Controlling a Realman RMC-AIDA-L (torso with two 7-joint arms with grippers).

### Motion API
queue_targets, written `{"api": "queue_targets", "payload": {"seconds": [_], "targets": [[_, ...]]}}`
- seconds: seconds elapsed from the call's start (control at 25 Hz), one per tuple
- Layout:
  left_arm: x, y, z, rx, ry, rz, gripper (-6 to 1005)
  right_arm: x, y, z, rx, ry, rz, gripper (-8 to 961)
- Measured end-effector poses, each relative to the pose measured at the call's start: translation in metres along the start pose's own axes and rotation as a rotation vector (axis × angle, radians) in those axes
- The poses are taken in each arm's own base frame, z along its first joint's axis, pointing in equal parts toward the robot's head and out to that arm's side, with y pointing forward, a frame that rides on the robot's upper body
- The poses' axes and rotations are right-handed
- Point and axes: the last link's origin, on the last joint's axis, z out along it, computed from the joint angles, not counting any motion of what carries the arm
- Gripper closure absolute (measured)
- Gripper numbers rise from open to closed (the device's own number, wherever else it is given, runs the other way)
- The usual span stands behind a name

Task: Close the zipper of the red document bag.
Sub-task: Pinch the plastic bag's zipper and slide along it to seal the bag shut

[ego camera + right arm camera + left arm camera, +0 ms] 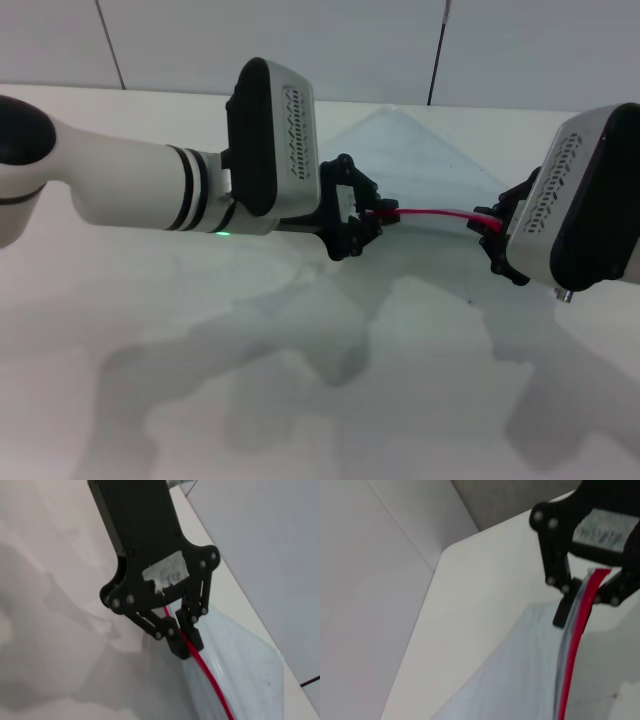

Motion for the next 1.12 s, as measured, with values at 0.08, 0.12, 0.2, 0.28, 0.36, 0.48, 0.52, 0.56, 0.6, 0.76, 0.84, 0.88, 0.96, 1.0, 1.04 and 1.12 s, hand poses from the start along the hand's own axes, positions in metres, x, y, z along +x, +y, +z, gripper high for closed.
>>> {"api": "queue_targets", "payload": {"seconds": [0.08,0.12,0.2,0.28,0.36,0.48,0.52,0.56,0.6,0.76,0.84,0.88,0.96,1.0,1.04,1.12], "targets": [[-0.004,0.0,-0.001,0.01,-0.01,-0.008,922,0.0,0.0,-0.001,0.004,-0.002,0.0,858],[-0.006,-0.001,-0.002,0.015,-0.015,-0.011,922,-0.001,-0.001,-0.002,0.006,-0.004,0.001,857],[-0.01,-0.001,-0.003,0.025,-0.028,-0.02,922,0.0,-0.001,-0.003,0.01,-0.005,0.003,856],[-0.014,-0.001,-0.003,0.032,-0.039,-0.027,922,0.0,-0.001,-0.004,0.014,-0.008,0.005,856],[-0.017,-0.001,-0.003,0.039,-0.048,-0.032,922,-0.001,-0.001,-0.005,0.016,-0.01,0.005,855],[-0.023,-0.001,-0.004,0.051,-0.064,-0.038,921,0.0,-0.001,-0.006,0.018,-0.011,0.008,854],[-0.025,-0.002,-0.005,0.056,-0.069,-0.039,921,0.0,-0.001,-0.006,0.019,-0.011,0.009,853],[-0.027,-0.003,-0.006,0.061,-0.071,-0.04,921,0.0,-0.001,-0.007,0.022,-0.013,0.01,853],[-0.029,-0.003,-0.007,0.066,-0.074,-0.043,921,0.0,-0.001,-0.008,0.024,-0.015,0.01,853],[-0.036,-0.005,-0.011,0.083,-0.083,-0.058,921,-0.002,-0.001,-0.013,0.035,-0.027,0.009,851],[-0.039,-0.006,-0.012,0.091,-0.089,-0.067,921,-0.002,-0.001,-0.014,0.037,-0.029,0.01,850],[-0.042,-0.006,-0.013,0.097,-0.092,-0.074,921,-0.002,-0.001,-0.015,0.039,-0.031,0.01,850],[-0.045,-0.008,-0.016,0.109,-0.096,-0.084,921,-0.002,-0.002,-0.016,0.042,-0.032,0.011,849],[-0.048,-0.009,-0.018,0.118,-0.099,-0.09,921,-0.002,-0.002,-0.017,0.044,-0.033,0.011,849],[-0.05,-0.009,-0.019,0.124,-0.101,-0.094,921,-0.002,-0.002,-0.018,0.046,-0.034,0.012,849],[-0.057,-0.01,-0.024,0.142,-0.111,-0.112,921,-0.002,-0.002,-0.019,0.05,-0.036,0.013,848]]}}
